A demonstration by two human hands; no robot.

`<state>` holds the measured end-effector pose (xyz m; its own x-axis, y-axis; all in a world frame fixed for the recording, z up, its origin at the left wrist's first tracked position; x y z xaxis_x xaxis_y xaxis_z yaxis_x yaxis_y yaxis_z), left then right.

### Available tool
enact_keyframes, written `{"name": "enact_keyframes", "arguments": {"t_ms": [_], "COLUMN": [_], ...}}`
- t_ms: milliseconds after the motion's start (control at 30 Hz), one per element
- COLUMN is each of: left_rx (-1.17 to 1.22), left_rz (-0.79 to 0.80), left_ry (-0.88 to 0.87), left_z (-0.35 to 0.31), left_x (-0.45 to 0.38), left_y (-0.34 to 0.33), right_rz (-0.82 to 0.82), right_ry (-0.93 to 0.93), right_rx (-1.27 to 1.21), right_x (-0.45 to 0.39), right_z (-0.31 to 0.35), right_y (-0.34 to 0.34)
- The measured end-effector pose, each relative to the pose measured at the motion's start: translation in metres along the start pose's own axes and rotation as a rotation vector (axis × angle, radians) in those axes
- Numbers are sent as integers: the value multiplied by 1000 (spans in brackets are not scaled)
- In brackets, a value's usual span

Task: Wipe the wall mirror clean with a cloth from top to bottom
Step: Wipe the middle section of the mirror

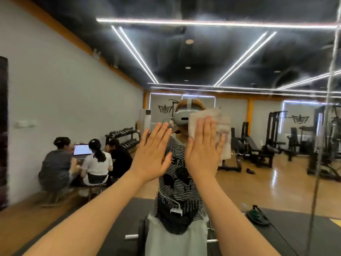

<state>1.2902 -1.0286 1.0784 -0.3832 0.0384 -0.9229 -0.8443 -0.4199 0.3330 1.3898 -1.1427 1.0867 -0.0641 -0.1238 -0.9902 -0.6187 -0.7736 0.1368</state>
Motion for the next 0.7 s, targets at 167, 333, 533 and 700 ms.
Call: {"name": "enact_keyframes", "arguments": {"t_ms": [167,333,533,700], "left_rx": [117,47,-17,-37], "left_rz": [67,110,130,96], "left_ry": [-48,14,133,99], "left_z": [15,72,127,164], "left_x": [3,22,49,36], "left_y": [22,37,42,47], "right_rz": [35,46,23,-7], "right_ry": [-34,-37,-45,-46], "right_rx": [-4,0,30,62], "right_x": [-1,-1,-2,-2], "right_z": [1,2,4,6], "right_y": [3,4,5,6]}}
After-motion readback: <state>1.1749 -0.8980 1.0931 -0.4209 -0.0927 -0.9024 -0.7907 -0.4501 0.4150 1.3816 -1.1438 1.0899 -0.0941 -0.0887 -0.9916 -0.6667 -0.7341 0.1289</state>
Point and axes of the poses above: each hand's wrist, its own x-axis away from the middle knuckle, its own y-axis out of the back of the hand, z = x × y, the point moved 3 cm from there along -x, towards the middle knuckle, and after that the axes turned 7 degrees about y, right-handed, at the moved point
